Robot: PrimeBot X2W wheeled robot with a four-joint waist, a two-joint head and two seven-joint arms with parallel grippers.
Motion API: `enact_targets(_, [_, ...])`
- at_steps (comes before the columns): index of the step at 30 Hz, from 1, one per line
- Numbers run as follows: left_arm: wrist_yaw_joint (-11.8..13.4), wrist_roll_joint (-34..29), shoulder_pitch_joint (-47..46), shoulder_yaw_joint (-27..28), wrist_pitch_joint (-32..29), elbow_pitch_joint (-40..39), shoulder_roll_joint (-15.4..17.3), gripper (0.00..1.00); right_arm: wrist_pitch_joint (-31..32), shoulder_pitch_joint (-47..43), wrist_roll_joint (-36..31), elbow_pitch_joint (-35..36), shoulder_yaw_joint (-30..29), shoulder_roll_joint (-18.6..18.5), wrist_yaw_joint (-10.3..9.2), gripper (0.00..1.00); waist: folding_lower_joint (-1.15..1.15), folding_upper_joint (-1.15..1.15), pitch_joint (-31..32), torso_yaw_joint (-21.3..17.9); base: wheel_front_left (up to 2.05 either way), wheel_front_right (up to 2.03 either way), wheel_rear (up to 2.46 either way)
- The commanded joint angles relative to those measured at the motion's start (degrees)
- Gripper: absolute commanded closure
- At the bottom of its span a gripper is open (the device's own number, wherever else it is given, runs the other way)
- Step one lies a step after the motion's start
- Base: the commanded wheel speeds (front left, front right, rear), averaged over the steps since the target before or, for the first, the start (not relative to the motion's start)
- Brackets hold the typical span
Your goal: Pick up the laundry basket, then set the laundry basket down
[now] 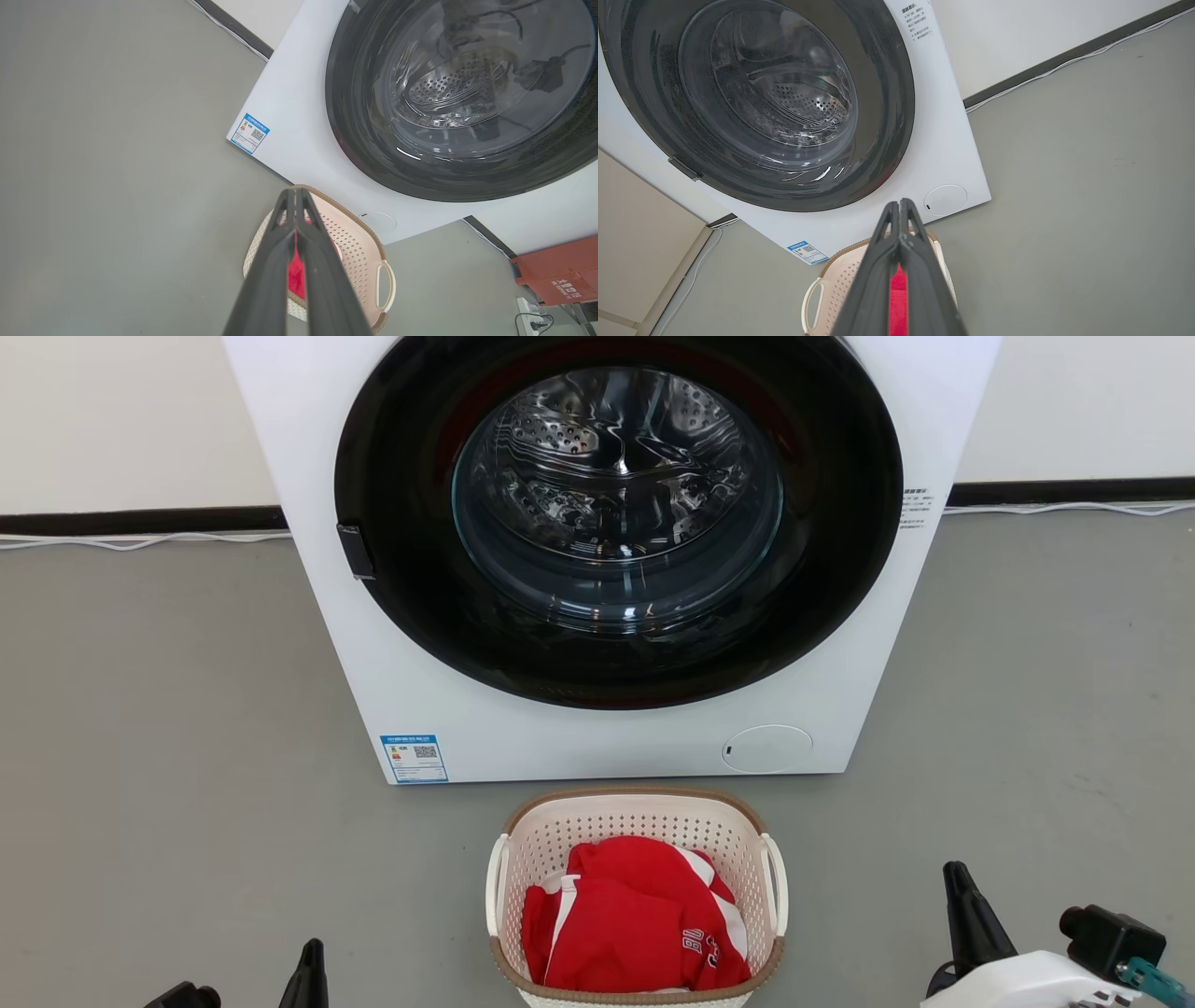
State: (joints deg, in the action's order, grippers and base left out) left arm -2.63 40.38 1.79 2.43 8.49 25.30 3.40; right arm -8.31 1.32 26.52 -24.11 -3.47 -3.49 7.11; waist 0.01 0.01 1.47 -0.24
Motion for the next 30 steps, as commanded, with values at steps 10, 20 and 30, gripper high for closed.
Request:
enact_targets(10, [-1.2, 7.0, -3.7, 1.2, -1.9, -2.9, 0.2, 1.00, 1.9, 2.8, 8.7, 2.9, -0.2, -0.3, 0.20, 1.00, -0.01, -0.01, -0.2, 0.0, 0.00, 0.00, 0.00])
enact_targets(20, [-1.7, 12.8, -4.2, 1.6, -3.6, -3.9, 0.1, 1.00, 3.5, 3.0, 16.0, 3.8, -0.6, -0.2, 0.23, 1.00, -0.01, -0.01, -0.4, 0.1, 0.00, 0.00, 0.00])
enact_targets(30, [-2.1, 18.5, -4.8, 2.0, -5.3, -5.0, 0.0, 1.00, 5.2, 3.3, 23.3, 4.8, -0.9, -0.1, 0.25, 1.00, -0.01, -0.01, -0.6, 0.1, 0.00, 0.00, 0.00])
